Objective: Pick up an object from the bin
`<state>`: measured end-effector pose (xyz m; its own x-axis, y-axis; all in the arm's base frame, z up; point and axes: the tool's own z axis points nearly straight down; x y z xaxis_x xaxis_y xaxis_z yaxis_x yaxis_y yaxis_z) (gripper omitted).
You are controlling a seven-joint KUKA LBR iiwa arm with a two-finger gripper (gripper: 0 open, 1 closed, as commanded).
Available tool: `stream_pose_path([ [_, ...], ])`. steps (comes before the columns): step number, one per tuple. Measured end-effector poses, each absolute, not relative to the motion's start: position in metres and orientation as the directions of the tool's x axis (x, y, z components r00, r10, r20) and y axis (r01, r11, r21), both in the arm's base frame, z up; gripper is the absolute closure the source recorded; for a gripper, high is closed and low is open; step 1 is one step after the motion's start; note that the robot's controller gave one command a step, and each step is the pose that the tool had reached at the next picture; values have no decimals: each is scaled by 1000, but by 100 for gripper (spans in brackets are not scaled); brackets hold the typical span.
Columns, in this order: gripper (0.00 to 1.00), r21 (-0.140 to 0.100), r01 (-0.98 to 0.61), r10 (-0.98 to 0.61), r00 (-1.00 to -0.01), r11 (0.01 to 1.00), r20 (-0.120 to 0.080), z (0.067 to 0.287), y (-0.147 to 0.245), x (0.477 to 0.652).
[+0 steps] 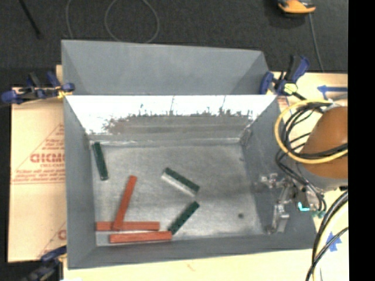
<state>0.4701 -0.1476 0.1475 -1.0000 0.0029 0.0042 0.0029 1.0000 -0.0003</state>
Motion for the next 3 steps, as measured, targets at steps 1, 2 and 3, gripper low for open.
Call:
stream_pose_path([
  [1, 0, 2, -388, -388, -922, 922, 1, 96, -29, 494],
  [2, 0, -5, -570, -570, -822, 822, -12, 72, 102, 487],
  [3, 100, -3, -566, -566, -825, 825, -2, 70, 98, 484],
])
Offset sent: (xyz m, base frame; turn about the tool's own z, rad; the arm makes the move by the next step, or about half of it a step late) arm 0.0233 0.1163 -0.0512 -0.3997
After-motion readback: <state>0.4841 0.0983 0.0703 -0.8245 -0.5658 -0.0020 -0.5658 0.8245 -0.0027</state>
